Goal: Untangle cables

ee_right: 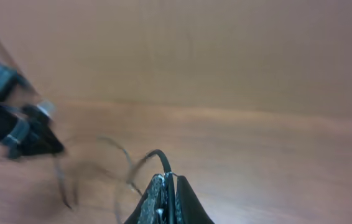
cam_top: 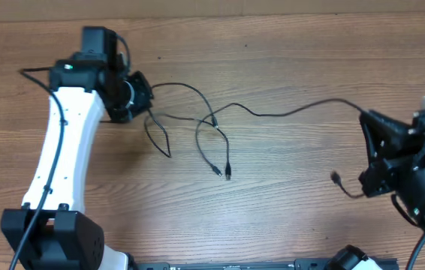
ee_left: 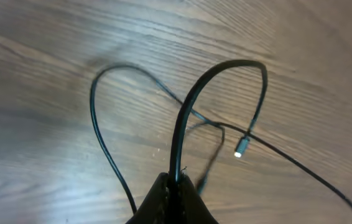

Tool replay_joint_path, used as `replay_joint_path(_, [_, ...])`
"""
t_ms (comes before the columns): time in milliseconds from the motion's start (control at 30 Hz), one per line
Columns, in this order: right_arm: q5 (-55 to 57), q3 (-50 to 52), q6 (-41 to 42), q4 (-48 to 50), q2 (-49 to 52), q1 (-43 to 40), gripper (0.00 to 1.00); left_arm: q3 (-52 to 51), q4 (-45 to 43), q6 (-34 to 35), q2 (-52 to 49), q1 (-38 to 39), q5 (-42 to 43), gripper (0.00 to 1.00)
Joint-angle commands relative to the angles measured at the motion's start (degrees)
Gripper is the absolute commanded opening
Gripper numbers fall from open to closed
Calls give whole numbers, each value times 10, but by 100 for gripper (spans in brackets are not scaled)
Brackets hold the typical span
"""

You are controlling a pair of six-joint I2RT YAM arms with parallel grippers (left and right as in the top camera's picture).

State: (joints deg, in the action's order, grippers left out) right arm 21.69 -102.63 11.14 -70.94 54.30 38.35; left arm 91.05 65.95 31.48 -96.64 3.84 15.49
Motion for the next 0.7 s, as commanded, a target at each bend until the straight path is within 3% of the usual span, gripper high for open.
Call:
replay_joint_path(0, [-10,-46,-75,80,-3,2,4,-53,-20,17,4,39,-64,4])
replay_joint_path(100, [64,-83,-104,176,-3,2,4,-101,-52,47,4,64,-118,4])
replay_joint_path(233, [243,-121,-152,310,-3,2,4,-163,-96,99,4,78,-185,4])
replay_joint_path(467, [483,-130,-364,556,-3,2,4,-226,-153,117,4,56,-228,4])
replay_joint_path(667, [492,-129,-401,559,-3,2,4,-227,-154,118,4,31,-238,4])
